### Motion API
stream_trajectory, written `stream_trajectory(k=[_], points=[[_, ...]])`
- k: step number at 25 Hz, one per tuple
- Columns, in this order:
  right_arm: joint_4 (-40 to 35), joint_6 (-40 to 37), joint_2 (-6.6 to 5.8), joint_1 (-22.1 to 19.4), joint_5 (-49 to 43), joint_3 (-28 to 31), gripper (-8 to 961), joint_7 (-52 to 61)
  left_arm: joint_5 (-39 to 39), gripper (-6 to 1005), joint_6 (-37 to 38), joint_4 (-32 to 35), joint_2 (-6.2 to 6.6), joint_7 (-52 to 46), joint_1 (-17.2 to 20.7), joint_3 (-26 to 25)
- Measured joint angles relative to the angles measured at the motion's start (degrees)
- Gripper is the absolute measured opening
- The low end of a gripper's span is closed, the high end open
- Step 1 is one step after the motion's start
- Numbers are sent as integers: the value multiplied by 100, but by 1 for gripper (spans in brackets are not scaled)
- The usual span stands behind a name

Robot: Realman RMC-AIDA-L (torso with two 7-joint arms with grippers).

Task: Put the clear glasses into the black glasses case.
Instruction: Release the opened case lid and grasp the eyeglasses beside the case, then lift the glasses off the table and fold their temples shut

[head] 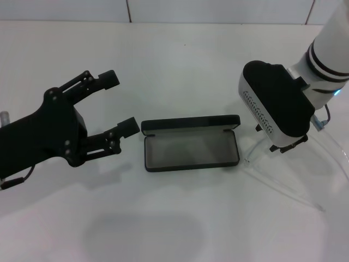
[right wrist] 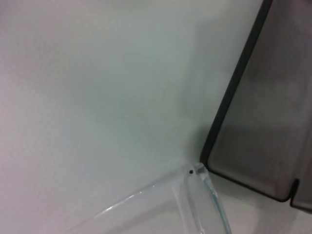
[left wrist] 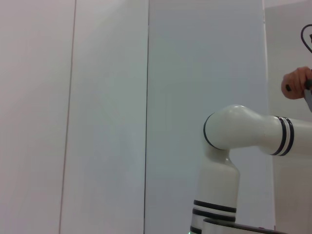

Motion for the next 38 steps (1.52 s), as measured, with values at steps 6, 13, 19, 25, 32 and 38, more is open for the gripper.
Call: stream_trajectory(k=[6,13,19,25,32,38], points=[[4,99,0,-31,38,0,451,-127,-11,894,-14,-2,0,0,-3,-13],[3,148,0,-45,34,-10,229,-178,-28,894,-20,-9,0,0,1,-24],[-118,97,-11,-163,37,10,161,-181,-53,894,-23,-9,1,0,17,-25],[-819,-341,-27,-525,-1,175,156,-162,-57,894,-23,-9,1,0,27,-25],[-1595,-896,-21,-945,-30,400,120,-23,-57,894,-23,-9,0,0,7,-24],[-2361,-1243,-23,-1397,-39,729,99,100,-60,894,-19,-9,1,0,25,-24]])
